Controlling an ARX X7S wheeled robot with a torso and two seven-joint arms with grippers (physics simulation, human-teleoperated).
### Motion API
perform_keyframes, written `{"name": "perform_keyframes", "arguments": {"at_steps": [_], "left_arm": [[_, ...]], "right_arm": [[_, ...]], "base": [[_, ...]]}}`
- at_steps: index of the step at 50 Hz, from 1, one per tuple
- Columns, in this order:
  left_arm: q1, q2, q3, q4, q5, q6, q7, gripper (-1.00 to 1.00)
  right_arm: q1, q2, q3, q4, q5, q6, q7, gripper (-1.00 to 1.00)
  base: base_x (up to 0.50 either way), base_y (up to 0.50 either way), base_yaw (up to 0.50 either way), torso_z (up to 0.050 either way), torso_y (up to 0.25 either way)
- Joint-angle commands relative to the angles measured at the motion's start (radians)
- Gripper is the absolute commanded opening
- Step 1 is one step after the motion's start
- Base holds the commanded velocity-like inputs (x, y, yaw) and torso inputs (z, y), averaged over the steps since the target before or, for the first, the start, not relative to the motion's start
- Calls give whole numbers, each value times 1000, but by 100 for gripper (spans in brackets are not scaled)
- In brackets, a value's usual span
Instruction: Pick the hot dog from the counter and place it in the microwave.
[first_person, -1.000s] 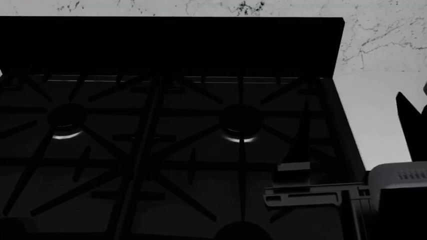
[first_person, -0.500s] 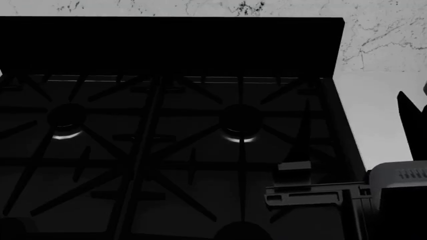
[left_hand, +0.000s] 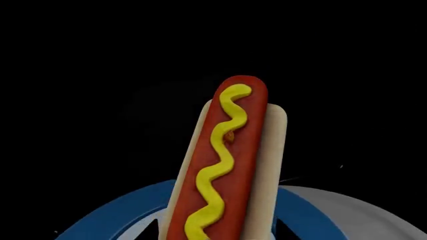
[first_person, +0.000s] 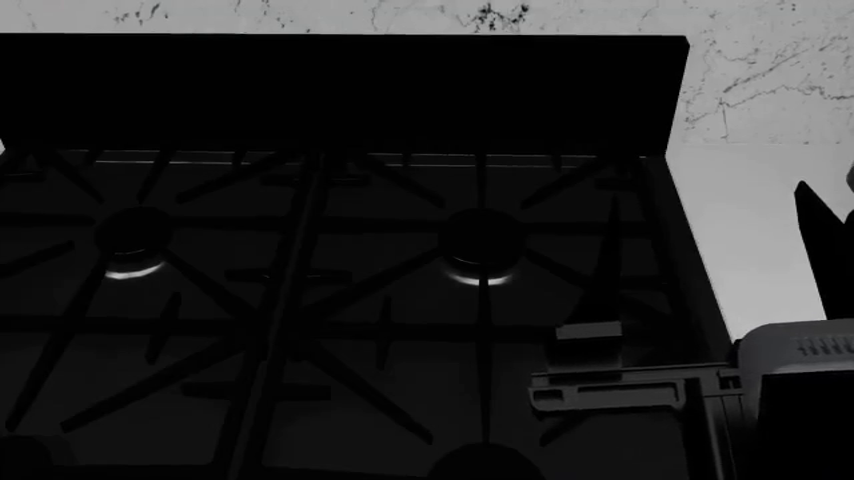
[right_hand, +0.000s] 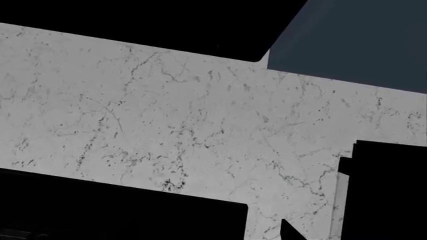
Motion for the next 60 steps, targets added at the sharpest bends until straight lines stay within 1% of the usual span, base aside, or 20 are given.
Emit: {"name": "perform_keyframes", "arguments": {"at_steps": [1,18,19,45,50,60], "left_arm": [[26,0,-3,-23,-12,-80,4,-100],[43,-6,1,-23,0,-162,-13,-100],[41,0,6,-23,0,-164,4,100],[33,0,9,-23,-4,-137,14,100],[15,0,-9,-23,-15,-130,11,100],[-5,2,-51,-22,-30,-62,11,100]], "right_arm": [[3,2,-5,4,0,-3,1,100],[-1,9,-2,-1,7,-4,7,100],[0,10,-4,0,6,-5,5,100],[-1,17,-10,-5,13,-8,11,100],[7,19,-11,-8,18,-1,15,100],[-2,22,-11,-5,15,-12,12,100]], "base": [[0,0,0,0,0],[-1,0,1,0,0],[0,0,0,0,0],[-2,0,0,0,0],[0,0,0,0,0],[0,0,0,0,0]]}}
